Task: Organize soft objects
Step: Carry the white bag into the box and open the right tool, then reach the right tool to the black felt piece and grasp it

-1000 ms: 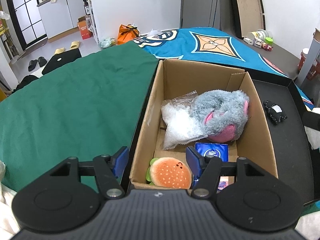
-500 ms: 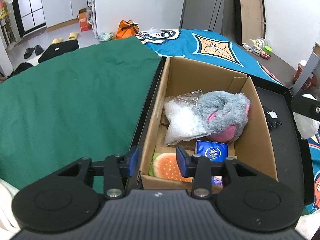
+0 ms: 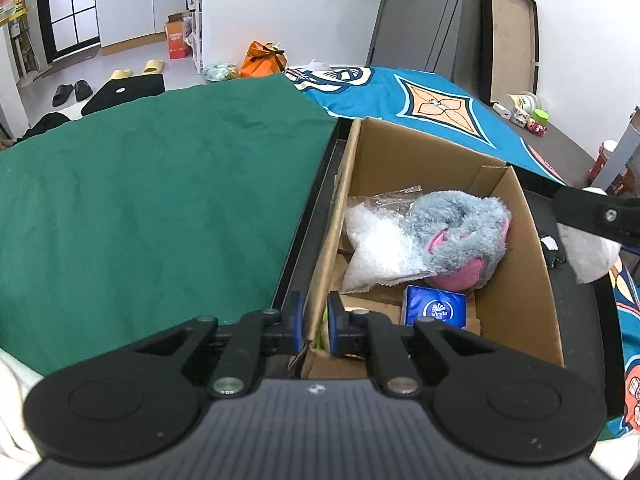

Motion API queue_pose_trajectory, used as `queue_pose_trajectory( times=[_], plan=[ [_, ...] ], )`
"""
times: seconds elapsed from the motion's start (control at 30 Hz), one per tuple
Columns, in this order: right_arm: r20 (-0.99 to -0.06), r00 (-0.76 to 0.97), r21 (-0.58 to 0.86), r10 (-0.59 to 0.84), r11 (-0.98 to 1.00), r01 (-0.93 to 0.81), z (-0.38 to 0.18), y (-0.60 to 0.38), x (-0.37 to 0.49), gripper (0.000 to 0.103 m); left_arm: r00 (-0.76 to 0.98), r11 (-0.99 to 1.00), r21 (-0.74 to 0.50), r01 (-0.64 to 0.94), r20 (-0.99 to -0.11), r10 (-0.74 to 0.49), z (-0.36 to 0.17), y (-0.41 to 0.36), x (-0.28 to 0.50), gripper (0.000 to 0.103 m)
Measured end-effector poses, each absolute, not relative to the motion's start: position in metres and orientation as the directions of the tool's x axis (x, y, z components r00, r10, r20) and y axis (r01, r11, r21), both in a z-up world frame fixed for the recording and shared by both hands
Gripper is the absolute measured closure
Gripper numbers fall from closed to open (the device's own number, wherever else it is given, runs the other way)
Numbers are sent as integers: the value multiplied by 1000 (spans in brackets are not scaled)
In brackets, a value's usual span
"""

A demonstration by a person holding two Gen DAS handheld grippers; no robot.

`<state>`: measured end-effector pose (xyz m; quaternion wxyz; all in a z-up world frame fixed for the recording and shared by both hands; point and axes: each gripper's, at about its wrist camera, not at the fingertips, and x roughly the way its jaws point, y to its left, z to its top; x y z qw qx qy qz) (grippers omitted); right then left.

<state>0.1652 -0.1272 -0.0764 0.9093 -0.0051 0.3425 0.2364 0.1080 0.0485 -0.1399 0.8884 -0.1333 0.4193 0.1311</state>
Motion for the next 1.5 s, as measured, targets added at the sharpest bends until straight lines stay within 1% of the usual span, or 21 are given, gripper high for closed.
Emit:
queue_pose_trajectory(
  times=[0.1, 0.17, 0.27, 0.6, 1.07, 1.17, 1.27, 1.33, 1.5],
  plan=[
    [-631, 643, 144, 434, 880, -453, -76, -121, 164, 52, 617, 929, -134, -345, -778, 117, -140, 50, 107, 92],
    [-621, 657, 121, 426, 881, -457, -73, -121, 162, 40, 618, 928, -134, -349, -777, 120, -139, 50, 107, 92],
    [-607, 681, 113, 409, 893, -436, -68, -129, 164, 40, 618, 926, -129, -354, -775, 129, -139, 50, 107, 92],
    [-639, 685, 128, 350, 926, -354, -79, -158, 177, 40, 602, 932, -85, -354, -783, 157, -136, 44, 112, 92],
    [-664, 669, 154, 334, 937, -314, -96, -185, 194, 40, 579, 934, 3, -358, -784, 225, -132, 31, 127, 87],
    [-670, 665, 157, 330, 939, -307, -99, -191, 199, 40, 573, 932, 16, -361, -785, 236, -131, 28, 132, 82],
    [-677, 660, 163, 327, 940, -300, -103, -197, 204, 40, 572, 931, 33, -364, -781, 252, -130, 24, 136, 73],
    [-681, 658, 163, 322, 942, -292, -106, -202, 208, 40, 570, 931, 44, -362, -780, 259, -130, 21, 139, 64],
    [-690, 656, 165, 306, 949, -268, -113, -214, 221, 41, 561, 930, 67, -362, -781, 274, -131, 13, 146, 56]
  ],
)
